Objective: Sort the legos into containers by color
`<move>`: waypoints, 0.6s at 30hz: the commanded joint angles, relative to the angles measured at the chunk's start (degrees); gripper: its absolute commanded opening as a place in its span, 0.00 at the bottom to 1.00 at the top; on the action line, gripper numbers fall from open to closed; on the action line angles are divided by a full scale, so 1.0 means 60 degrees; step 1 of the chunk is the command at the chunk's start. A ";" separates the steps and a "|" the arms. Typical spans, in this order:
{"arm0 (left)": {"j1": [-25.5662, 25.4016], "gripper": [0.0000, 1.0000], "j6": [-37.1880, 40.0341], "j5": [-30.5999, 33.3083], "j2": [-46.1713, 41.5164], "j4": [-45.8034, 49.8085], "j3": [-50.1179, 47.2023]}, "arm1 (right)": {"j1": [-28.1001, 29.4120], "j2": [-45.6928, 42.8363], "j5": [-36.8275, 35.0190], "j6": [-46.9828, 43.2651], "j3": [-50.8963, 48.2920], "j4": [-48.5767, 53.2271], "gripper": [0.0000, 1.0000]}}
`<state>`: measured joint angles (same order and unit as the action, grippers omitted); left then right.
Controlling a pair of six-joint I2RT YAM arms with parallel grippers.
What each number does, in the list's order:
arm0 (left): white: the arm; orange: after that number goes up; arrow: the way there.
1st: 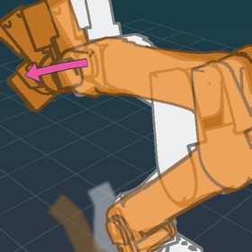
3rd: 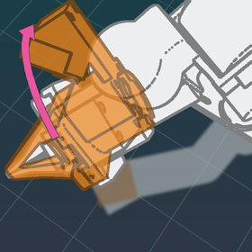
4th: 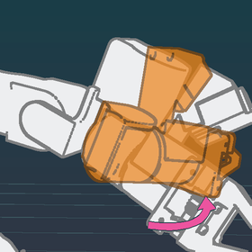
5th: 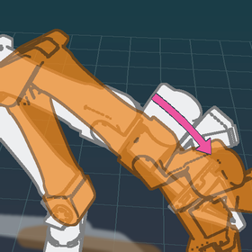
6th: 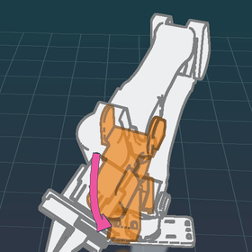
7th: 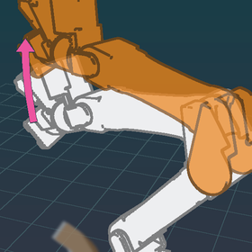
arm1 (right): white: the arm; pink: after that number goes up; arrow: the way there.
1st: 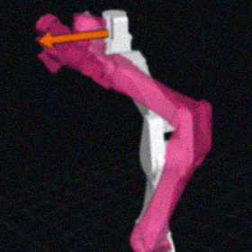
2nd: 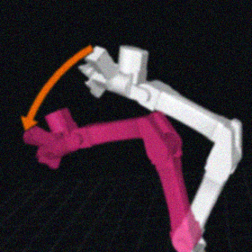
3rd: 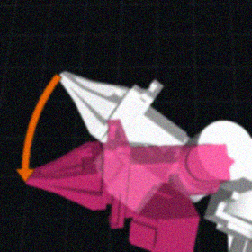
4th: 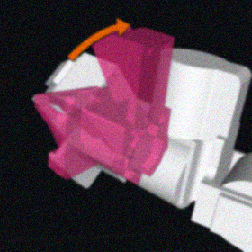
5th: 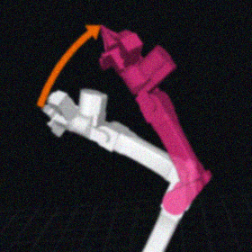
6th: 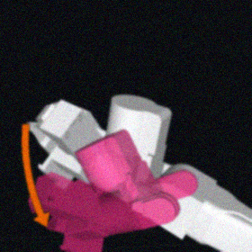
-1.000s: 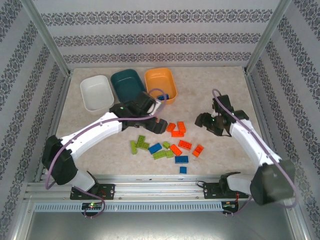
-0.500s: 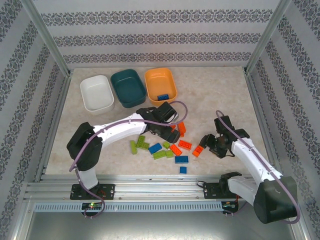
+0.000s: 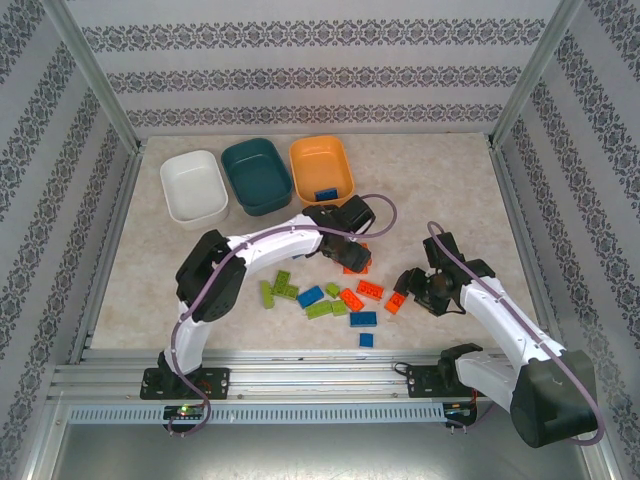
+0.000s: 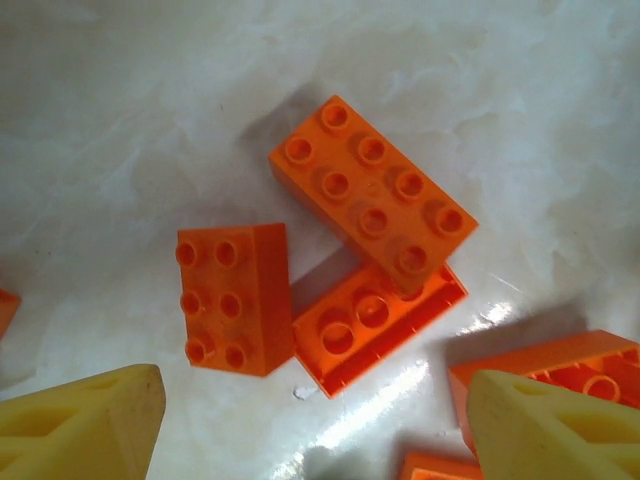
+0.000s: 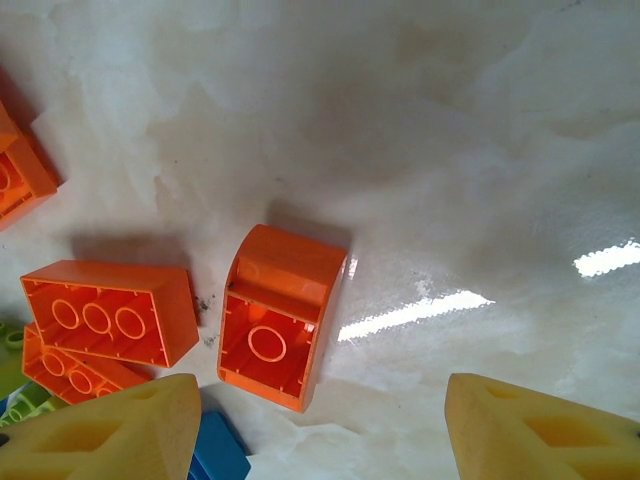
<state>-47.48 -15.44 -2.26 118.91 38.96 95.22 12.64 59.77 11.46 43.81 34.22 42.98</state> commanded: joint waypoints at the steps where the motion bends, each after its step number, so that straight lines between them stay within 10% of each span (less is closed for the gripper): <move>1: 0.0415 0.76 0.0030 -0.0174 0.0244 0.0567 0.0257 | 0.0133 -0.0062 0.0021 0.0147 -0.0106 -0.0073 0.66; 18: 0.1113 0.63 0.0021 -0.1688 0.1067 0.0160 0.0242 | 0.0303 0.0254 -0.0025 0.0343 -0.0237 -0.0481 0.66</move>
<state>-41.87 -15.46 -10.13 124.20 39.86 95.59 13.69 60.71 11.44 44.93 33.61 40.32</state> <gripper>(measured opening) 0.642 0.658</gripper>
